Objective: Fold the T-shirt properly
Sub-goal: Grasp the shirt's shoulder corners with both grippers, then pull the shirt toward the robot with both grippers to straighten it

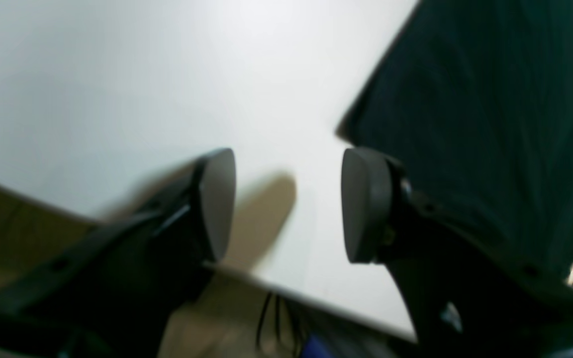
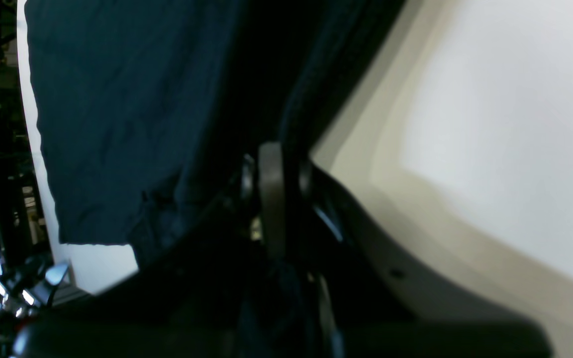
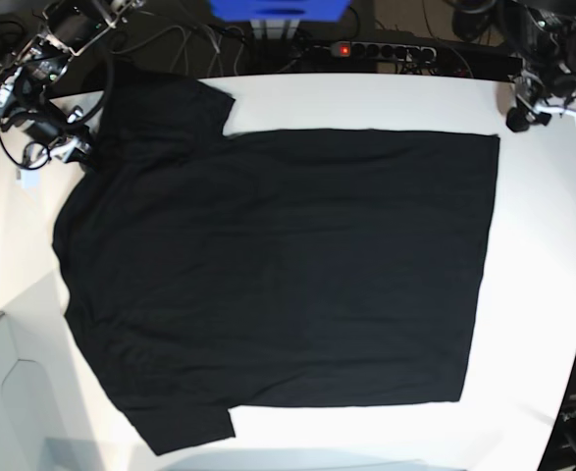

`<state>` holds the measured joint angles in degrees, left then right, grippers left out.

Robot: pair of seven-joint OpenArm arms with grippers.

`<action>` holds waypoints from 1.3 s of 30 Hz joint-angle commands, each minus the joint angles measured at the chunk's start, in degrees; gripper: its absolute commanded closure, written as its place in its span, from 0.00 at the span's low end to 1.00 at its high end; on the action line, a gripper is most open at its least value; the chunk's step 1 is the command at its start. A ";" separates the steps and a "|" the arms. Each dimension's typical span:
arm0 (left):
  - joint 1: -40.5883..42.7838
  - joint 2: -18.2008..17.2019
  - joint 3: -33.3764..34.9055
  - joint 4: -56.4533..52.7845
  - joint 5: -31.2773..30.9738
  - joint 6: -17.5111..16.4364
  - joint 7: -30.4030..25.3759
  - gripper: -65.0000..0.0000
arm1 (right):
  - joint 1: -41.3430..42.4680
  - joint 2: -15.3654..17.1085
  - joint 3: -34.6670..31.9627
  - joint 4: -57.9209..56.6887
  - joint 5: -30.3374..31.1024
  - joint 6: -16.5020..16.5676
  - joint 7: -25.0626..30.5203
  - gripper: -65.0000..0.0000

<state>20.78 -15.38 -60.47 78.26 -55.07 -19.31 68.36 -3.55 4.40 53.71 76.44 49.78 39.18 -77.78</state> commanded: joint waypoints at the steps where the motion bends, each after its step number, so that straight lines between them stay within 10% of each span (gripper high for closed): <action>1: -0.78 -0.84 -0.15 -0.24 0.43 -0.07 0.43 0.49 | -0.54 0.21 -0.04 -0.01 -4.37 0.82 -2.22 1.00; 21: -3.15 2.76 8.03 -2.43 1.13 0.45 -0.18 0.51 | -0.54 0.21 -0.04 -0.01 -4.37 0.82 -2.22 1.00; 26: -3.15 2.15 8.12 -2.52 1.13 0.28 -0.18 0.98 | -0.54 0.21 -0.04 -0.01 -4.37 0.82 -2.22 1.00; 39: 0.72 2.06 8.12 11.63 1.13 -0.07 0.26 1.00 | -4.32 2.50 0.75 0.43 -4.02 0.82 -2.22 1.00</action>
<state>21.45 -12.49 -52.05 88.88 -52.84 -19.22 68.79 -7.14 6.57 54.43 76.88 51.24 39.18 -77.32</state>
